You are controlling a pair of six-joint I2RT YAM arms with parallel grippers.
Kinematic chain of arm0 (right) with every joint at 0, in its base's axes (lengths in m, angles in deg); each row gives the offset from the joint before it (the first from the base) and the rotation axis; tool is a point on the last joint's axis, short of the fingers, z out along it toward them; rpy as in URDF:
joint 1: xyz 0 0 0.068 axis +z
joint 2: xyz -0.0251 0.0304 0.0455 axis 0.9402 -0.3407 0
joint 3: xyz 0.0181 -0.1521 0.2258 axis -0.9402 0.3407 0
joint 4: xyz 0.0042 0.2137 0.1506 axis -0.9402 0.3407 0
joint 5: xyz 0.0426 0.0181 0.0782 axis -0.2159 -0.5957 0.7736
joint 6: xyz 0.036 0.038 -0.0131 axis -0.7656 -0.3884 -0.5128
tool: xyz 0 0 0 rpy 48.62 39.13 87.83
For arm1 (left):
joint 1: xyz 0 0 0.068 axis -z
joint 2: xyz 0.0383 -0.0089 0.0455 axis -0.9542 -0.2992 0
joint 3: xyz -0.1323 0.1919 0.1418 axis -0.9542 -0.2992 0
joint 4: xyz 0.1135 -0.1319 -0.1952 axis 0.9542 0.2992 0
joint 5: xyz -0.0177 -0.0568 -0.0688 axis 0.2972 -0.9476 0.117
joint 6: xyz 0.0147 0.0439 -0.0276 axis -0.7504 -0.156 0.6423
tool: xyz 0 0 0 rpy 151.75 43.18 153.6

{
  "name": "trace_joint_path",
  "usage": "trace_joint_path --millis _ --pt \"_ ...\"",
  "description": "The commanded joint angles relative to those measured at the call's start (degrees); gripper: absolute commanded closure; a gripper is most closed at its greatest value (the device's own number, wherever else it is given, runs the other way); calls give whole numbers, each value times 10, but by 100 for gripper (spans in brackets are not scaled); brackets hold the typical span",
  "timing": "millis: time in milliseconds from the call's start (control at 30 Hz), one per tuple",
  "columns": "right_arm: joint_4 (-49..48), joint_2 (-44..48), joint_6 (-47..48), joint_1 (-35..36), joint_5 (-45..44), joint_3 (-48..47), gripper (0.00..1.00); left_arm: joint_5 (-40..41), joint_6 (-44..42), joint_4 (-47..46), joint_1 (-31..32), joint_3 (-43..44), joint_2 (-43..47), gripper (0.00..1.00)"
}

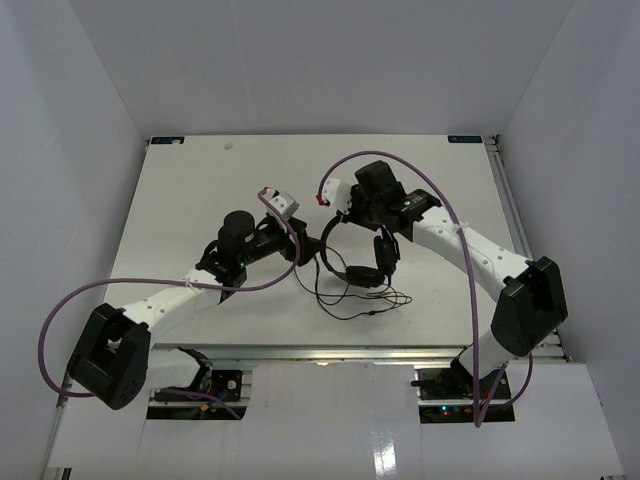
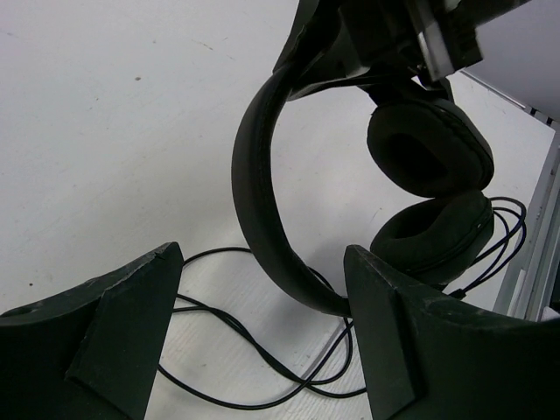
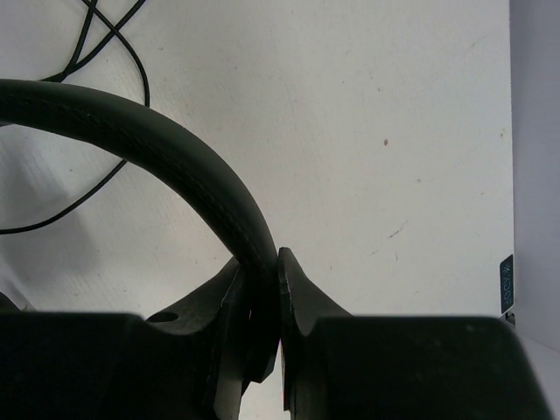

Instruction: Wrap the headphones

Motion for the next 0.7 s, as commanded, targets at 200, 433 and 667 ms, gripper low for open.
trace_joint_path --millis 200,433,667 --pt "-16 39 -63 -1 -2 -40 92 32 43 -75 15 5 -14 15" --pt "-85 -18 -266 -92 -15 13 92 127 45 -20 15 -53 78 14" --pt "-145 -96 -503 -107 -73 30 92 218 59 84 14 -108 262 9"
